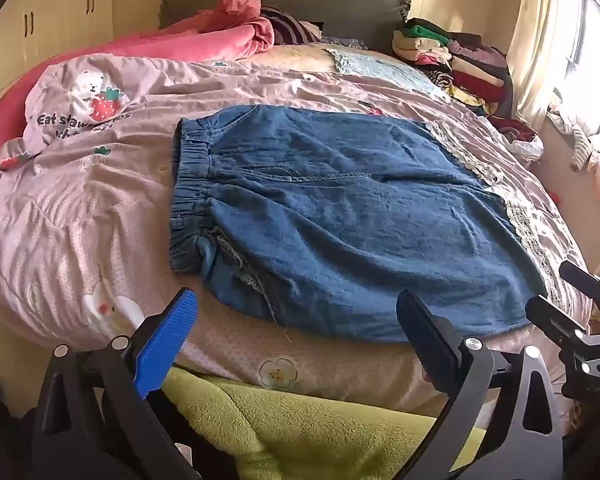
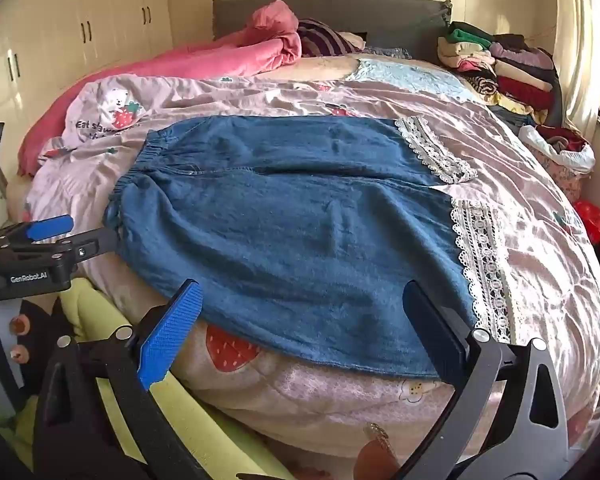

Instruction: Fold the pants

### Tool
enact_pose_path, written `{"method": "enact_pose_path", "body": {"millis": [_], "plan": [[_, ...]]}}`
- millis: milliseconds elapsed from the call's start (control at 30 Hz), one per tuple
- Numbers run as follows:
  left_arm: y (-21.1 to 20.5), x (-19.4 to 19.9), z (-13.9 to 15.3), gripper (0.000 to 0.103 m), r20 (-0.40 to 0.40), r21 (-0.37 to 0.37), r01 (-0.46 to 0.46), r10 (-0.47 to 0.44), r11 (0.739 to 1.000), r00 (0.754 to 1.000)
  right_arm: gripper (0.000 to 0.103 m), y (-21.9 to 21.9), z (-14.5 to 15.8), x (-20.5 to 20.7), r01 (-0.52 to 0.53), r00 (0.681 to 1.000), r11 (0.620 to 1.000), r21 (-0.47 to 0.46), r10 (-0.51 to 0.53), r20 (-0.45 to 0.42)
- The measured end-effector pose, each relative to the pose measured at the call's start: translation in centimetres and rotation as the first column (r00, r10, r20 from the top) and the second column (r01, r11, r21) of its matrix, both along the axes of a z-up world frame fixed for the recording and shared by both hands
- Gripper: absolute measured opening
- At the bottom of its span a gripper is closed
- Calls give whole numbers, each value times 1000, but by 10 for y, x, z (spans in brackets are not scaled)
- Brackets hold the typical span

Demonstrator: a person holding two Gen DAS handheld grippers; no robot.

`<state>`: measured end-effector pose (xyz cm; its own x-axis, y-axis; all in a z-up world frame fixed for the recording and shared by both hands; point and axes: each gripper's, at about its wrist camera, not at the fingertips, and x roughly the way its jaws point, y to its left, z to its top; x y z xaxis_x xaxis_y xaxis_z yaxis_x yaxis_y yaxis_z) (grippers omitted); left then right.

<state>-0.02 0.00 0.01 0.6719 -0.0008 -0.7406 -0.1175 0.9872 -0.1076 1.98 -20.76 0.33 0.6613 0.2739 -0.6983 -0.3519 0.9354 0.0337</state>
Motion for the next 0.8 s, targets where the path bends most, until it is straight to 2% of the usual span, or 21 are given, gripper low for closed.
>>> {"method": "enact_pose_path", "body": {"millis": [800], "plan": [[-2, -1, 3, 99, 1, 15, 1, -1, 1000, 1000, 95, 0, 6, -2, 4, 1000, 1000, 9, -4, 15]]}}
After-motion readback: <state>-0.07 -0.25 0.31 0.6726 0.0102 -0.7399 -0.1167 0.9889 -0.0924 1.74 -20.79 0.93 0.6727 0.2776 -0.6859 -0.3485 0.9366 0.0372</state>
